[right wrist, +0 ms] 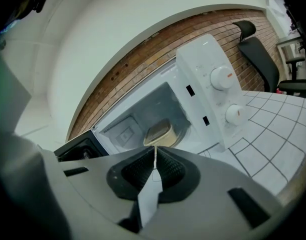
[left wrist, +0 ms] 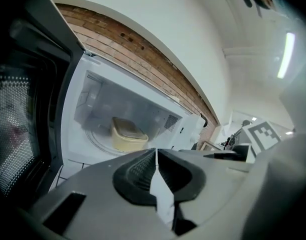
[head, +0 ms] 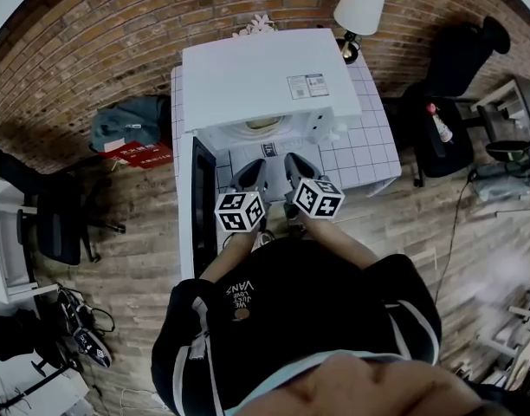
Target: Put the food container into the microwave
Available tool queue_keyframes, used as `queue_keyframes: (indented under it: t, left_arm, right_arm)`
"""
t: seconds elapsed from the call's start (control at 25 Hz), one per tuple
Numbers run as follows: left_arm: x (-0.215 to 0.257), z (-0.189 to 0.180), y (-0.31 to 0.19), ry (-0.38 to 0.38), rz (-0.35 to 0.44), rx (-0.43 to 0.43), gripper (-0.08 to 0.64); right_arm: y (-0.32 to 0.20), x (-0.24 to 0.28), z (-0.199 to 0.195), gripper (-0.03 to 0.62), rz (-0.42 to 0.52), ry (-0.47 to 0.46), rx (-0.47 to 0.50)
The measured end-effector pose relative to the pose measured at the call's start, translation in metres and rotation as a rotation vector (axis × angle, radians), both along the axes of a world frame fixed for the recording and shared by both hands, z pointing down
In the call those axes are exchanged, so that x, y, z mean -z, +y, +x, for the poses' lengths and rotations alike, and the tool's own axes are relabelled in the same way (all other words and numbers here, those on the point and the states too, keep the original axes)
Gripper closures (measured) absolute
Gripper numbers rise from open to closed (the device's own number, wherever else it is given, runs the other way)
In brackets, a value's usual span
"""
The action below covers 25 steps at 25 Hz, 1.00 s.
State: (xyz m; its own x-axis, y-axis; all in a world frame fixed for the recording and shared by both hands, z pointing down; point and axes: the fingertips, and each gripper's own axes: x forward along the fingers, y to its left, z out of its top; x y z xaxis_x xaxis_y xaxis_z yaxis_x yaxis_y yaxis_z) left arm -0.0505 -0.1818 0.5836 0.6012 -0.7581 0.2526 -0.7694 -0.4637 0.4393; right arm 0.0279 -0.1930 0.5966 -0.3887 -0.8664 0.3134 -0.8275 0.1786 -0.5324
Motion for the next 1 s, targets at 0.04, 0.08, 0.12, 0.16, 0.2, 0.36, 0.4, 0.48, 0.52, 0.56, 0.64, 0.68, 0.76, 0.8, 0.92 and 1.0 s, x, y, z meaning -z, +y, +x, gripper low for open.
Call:
queue_keyframes:
  t: [0.04,0.08,0.12,0.16,0.2,0.36,0.4,0.48,0.52,0.56,0.64,0.68,0.76,0.8,0.92,1.0]
  left_arm:
    - [0.0,0.0,0.004,0.0,0.001,-0.008,0.538]
    - [0.0,0.001,0.007,-0.002,0.002,-0.016,0.538]
    - [0.001,0.001,0.01,-0.003,0.003,-0.023,0.538]
    - [0.0,0.001,0.013,-0.004,0.003,-0.029,0.538]
    - [0.0,0.0,0.016,-0.004,0.003,-0.035,0.538]
    - [-0.002,0.001,0.027,-0.004,0.003,-0.058,0.538]
    - [-0.003,0.002,0.029,-0.004,0.002,-0.064,0.538]
    - [-0.004,0.002,0.034,-0.003,-0.001,-0.07,0.538]
    - [-0.005,0.002,0.035,-0.004,-0.001,-0.071,0.538]
    - [-0.005,0.002,0.036,-0.008,0.0,-0.072,0.538]
    - [-0.005,0.003,0.037,-0.014,0.002,-0.074,0.538]
    - [-0.005,0.004,0.038,-0.015,0.003,-0.074,0.538]
    - [-0.004,0.006,0.04,-0.018,0.005,-0.071,0.538]
    - [-0.004,0.007,0.041,-0.02,0.007,-0.068,0.538]
    - [-0.004,0.011,0.046,-0.021,0.006,-0.048,0.538]
    - [-0.004,0.014,0.051,-0.021,0.002,-0.03,0.538]
  right_arm:
    - [0.004,-0.001,0.0,0.578,-0.001,-0.001,-0.011]
    - [0.008,-0.001,0.0,0.578,-0.002,-0.002,-0.022]
    - [0.012,-0.002,0.0,0.578,-0.001,-0.004,-0.031]
    - [0.015,-0.002,0.0,0.578,0.0,-0.005,-0.039]
    - [0.018,-0.002,0.0,0.578,0.0,-0.006,-0.046]
    - [0.03,-0.004,0.002,0.578,-0.001,-0.008,-0.077]
    - [0.033,-0.005,0.003,0.578,-0.002,-0.008,-0.083]
    - [0.038,-0.005,0.005,0.578,-0.001,-0.011,-0.093]
    - [0.04,-0.004,0.006,0.578,0.002,-0.017,-0.098]
    - [0.041,-0.003,0.008,0.58,0.006,-0.025,-0.102]
    - [0.043,0.0,0.009,0.58,0.013,-0.039,-0.099]
    - [0.044,0.002,0.01,0.58,0.016,-0.038,-0.091]
    - [0.046,0.005,0.011,0.578,0.02,-0.028,-0.07]
    - [0.047,0.006,0.012,0.58,0.022,-0.022,-0.059]
    - [0.051,0.008,0.016,0.58,0.026,-0.005,-0.024]
    - [0.055,0.009,0.02,0.578,0.023,0.003,0.0]
